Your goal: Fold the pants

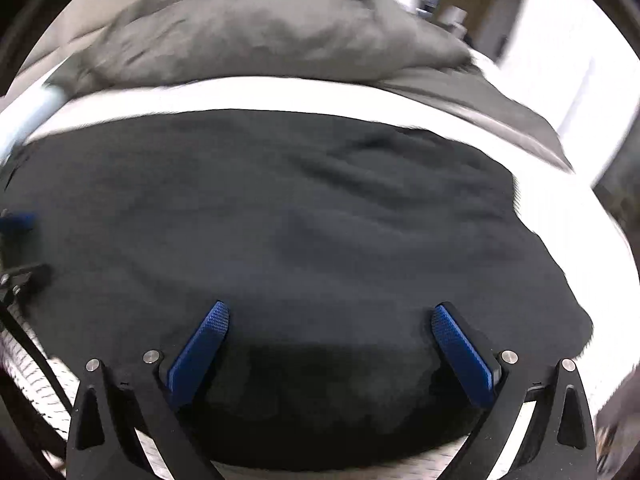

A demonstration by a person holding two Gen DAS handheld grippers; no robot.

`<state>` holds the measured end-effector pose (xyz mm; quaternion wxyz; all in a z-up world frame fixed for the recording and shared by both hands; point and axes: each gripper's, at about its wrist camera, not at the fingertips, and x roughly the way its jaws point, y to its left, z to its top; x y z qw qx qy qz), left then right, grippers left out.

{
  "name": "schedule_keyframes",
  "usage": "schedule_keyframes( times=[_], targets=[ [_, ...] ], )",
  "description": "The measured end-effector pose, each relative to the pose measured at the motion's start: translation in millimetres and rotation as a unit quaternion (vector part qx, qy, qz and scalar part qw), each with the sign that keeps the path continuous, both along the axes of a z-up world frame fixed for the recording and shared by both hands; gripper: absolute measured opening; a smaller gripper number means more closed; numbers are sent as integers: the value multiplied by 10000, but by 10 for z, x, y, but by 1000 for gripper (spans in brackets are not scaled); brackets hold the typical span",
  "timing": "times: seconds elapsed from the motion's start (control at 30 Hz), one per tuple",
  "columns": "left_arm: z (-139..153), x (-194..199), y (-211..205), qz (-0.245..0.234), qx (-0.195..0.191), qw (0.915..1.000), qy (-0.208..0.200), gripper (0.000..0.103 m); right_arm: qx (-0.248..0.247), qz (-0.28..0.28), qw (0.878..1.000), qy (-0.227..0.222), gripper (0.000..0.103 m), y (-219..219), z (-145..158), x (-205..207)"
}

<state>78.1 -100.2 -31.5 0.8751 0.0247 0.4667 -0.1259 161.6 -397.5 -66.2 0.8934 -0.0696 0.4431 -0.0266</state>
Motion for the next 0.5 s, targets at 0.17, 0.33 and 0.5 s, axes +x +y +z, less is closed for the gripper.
schedule_keyframes(
  times=[0.17, 0.33, 0.5],
  targets=[
    [49, 6, 33, 184, -221, 9996, -12, 103, 1267, -366, 9903, -446, 102, -465, 185, -89],
    [32, 2, -79, -1, -214, 9998, -33, 103, 2018, -1265, 9648, -1117, 102, -924, 373, -330],
    [-16, -23, -109, 6, -58, 10000, -74, 103, 3988, -1851, 8902, -1189, 99, -1497, 183, -537]
  ],
)
